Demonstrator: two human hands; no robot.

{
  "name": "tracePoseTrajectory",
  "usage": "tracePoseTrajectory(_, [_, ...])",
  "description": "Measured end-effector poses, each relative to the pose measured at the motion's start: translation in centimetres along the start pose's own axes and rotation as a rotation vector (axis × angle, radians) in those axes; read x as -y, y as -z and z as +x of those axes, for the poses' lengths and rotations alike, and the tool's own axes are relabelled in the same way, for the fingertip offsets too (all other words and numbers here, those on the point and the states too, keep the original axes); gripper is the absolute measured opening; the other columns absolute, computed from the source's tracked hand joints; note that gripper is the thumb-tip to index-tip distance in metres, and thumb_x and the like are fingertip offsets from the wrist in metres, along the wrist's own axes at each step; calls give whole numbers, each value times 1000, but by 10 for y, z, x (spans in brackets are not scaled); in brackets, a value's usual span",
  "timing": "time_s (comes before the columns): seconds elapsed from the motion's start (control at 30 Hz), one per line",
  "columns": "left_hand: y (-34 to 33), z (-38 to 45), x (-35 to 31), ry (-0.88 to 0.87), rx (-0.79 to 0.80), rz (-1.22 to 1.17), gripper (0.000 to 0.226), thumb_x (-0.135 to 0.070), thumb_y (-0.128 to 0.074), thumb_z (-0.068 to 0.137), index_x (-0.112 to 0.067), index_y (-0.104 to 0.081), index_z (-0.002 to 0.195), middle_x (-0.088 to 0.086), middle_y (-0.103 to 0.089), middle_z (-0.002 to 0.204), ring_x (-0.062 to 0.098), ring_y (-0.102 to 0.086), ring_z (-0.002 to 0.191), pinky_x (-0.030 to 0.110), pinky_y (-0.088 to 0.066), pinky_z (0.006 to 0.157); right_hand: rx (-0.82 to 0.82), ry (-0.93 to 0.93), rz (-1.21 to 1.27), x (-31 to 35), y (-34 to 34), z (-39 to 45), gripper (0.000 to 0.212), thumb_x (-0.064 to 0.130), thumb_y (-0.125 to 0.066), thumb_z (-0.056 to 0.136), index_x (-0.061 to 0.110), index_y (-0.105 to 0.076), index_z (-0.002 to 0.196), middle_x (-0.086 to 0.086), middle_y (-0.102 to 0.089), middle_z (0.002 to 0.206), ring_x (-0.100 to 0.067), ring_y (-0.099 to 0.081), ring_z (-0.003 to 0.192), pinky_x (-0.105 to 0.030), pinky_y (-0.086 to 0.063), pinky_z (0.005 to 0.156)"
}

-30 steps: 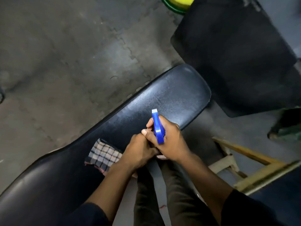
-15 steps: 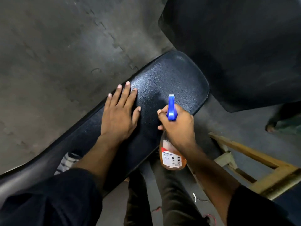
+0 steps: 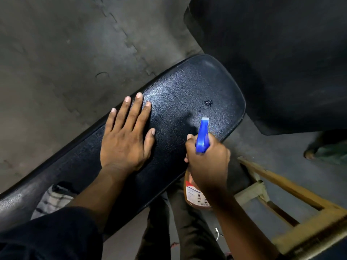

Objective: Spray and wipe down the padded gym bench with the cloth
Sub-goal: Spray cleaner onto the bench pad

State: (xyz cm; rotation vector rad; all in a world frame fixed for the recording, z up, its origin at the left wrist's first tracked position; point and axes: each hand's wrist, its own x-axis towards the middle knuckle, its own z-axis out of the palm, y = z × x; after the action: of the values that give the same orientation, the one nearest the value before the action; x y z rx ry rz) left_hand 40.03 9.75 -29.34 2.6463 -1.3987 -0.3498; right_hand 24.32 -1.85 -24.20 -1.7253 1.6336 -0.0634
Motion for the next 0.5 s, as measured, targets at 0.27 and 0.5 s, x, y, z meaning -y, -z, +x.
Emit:
tracePoseTrajectory(0.27, [6, -14, 14, -3, -59, -28, 64, -49, -41, 109, -23, -33, 167, 0, -19, 180, 22, -17, 167, 51, -19, 133, 59, 321, -50, 1, -26, -39, 39, 53, -58, 89, 17, -52, 74, -5, -59, 57, -31, -53, 69, -28, -29, 65])
tracePoseTrajectory(0.5, [20, -3, 11, 44, 1, -303, 58, -35, -59, 107, -20, -45, 161, -2, -30, 177, 19, -22, 166, 48, -17, 135, 158, 364, -99, 2, -37, -68, 36, 47, -58, 90, 24, -41, 68, -8, -62, 57, -30, -60, 67, -31, -34, 69])
